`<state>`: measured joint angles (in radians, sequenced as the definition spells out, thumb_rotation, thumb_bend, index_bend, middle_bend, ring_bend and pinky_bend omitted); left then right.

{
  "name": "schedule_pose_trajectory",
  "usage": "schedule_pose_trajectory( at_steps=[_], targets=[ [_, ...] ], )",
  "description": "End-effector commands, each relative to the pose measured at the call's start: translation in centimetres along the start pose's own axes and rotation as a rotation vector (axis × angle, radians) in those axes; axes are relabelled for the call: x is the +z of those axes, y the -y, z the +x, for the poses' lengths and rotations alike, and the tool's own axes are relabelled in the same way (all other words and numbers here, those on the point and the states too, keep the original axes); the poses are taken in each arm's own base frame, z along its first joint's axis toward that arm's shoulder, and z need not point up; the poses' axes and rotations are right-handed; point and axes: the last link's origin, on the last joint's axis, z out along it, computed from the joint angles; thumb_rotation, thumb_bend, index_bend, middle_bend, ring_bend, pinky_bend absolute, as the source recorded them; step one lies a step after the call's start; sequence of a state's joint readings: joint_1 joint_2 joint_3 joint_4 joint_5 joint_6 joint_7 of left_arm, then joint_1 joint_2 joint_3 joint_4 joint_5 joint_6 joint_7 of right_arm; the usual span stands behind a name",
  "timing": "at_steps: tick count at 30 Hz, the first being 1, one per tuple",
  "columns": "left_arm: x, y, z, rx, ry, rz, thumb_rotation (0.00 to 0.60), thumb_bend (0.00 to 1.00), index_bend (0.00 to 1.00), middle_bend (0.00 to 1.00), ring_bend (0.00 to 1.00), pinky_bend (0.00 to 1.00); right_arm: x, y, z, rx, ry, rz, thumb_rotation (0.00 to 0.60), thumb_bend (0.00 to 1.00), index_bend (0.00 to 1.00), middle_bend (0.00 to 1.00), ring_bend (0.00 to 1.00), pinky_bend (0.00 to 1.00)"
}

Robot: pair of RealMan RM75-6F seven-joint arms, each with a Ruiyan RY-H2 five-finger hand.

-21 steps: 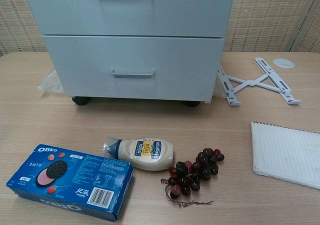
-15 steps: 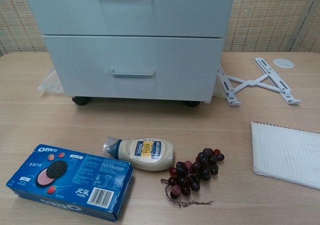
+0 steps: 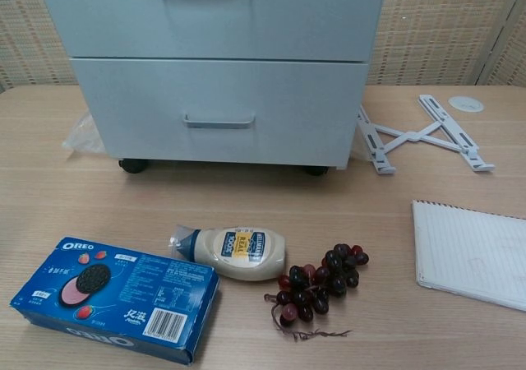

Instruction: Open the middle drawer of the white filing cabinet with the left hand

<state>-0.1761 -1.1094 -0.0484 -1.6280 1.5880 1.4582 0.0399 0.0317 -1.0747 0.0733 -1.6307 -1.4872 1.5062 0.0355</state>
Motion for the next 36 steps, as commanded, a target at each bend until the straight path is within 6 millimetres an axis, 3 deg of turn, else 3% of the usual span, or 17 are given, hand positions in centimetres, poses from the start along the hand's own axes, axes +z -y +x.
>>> schedule_pose_trajectory(
  at_steps=[1,9,17,26,36],
  targets=[
    [0.6,-0.4,0.2,-0.04,0.009,-0.048,0.6,0.6,0.29,0.59,0.66,0.74,0.0,0.1,0.0,-0.001,0.002,0.002,0.6,0.43,0.16,0.28,0.19,0.18],
    [2.4,-1.7,1.0,-0.073,0.029,-0.178,0.6,0.6,0.29,0.78,0.83,0.93,0.2,0.3,-0.1,-0.002,0.005,0.011,0.6,0.43,0.16,0.28,0.19,0.18],
    [4.0,-4.5,2.0,-0.147,0.05,-0.322,0.6,0.62,0.23,0.91,0.95,1.0,0.3,0.5,-0.1,-0.004,0.008,0.013,0.6,0.43,0.16,0.28,0.19,0.18],
    [6.2,-8.1,4.2,-0.208,0.068,-0.454,0.6,0.63,0.21,0.92,0.97,1.0,0.2,0.7,-0.2,-0.007,0.012,0.017,0.6,0.43,0.16,0.28,0.19,0.18],
    [9.2,-10.6,5.3,-0.25,0.067,-0.493,0.6,0.63,0.21,0.92,0.97,1.0,0.1,0.5,-0.1,-0.007,0.011,0.01,0.6,0.43,0.16,0.28,0.19,0.18]
  ],
)
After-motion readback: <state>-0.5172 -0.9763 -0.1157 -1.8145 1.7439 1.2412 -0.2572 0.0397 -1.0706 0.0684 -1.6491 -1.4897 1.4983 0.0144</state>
